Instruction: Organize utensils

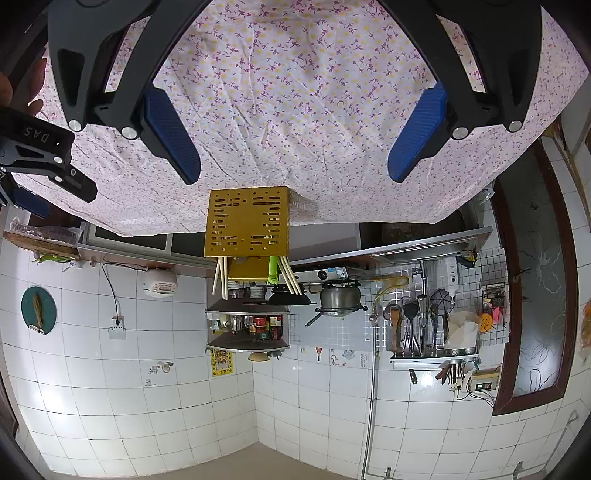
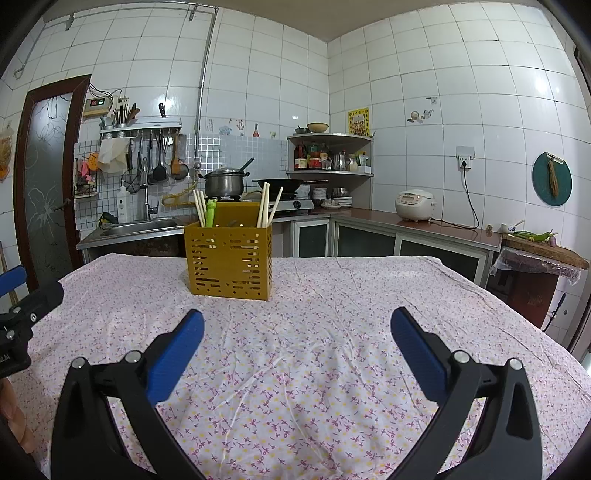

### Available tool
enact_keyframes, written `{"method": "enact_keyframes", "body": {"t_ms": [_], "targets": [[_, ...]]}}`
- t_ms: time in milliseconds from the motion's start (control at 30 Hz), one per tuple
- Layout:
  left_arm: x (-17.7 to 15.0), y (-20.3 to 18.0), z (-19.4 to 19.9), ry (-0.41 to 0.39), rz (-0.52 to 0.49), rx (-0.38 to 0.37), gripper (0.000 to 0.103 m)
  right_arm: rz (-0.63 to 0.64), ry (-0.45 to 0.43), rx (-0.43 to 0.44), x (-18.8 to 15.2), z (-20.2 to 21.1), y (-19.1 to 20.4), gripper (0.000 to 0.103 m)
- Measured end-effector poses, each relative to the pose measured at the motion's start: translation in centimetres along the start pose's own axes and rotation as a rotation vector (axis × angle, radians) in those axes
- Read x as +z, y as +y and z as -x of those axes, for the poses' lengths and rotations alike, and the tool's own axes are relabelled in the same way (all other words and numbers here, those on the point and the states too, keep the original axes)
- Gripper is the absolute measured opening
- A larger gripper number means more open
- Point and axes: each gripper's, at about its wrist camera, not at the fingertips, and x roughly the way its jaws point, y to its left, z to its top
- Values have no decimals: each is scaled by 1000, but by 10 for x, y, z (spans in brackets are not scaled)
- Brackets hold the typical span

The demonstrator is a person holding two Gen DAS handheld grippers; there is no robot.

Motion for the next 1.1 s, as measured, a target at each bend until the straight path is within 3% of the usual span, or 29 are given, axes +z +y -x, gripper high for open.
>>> {"method": "enact_keyframes", "body": {"t_ms": [1100], "targets": [[-5,-2,0,-2,-7,10,98,4,1,-2,-1,-1,0,99]]}}
